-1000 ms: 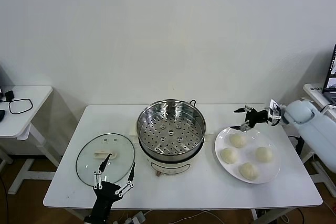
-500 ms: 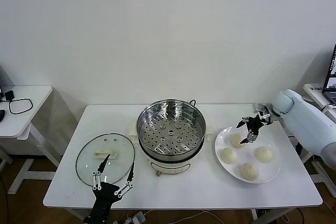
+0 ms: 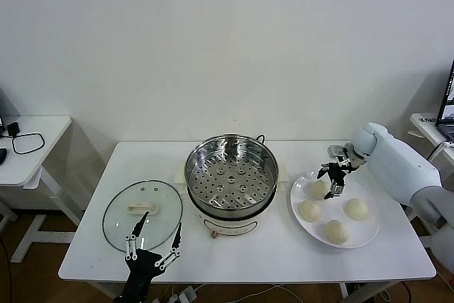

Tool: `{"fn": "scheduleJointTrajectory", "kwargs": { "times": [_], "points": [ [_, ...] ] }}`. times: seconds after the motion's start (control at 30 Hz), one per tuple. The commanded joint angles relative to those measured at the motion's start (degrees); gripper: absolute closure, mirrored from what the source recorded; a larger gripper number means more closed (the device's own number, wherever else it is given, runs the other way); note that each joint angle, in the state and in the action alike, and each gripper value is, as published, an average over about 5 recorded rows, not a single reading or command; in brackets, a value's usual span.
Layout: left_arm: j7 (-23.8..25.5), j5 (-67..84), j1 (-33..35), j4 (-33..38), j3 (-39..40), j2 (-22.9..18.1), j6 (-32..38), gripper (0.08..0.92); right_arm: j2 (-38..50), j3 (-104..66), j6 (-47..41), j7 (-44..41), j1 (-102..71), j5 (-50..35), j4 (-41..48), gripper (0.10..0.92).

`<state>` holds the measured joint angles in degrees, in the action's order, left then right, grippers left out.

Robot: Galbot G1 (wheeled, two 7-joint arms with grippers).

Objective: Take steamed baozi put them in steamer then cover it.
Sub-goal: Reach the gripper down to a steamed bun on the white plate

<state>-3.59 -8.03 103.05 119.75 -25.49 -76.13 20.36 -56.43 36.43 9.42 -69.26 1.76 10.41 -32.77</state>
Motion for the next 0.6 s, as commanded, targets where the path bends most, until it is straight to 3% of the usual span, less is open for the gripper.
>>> {"fn": "scheduleJointTrajectory", "kwargs": {
  "times": [0.03,0.37,0.6],
  "points": [
    [0.0,0.1,-0.1,-0.1,0.0,0.0,0.0,0.177,-1.1,0.4,0.6,0.3,0.4,2.4,1.2,0.256],
    [-0.1,0.4,-0.1,0.3,-0.2,0.3,-0.2,0.177,-0.4,0.9,1.6,1.4,-0.1,1.1,0.1,0.376],
    [-0.1,0.5,-0.3,1.2,-0.3,0.5,-0.5,0.177,6.0,6.0,2.8,-0.2,4.5,-3.1,-11.8,0.391]
  ]
}}
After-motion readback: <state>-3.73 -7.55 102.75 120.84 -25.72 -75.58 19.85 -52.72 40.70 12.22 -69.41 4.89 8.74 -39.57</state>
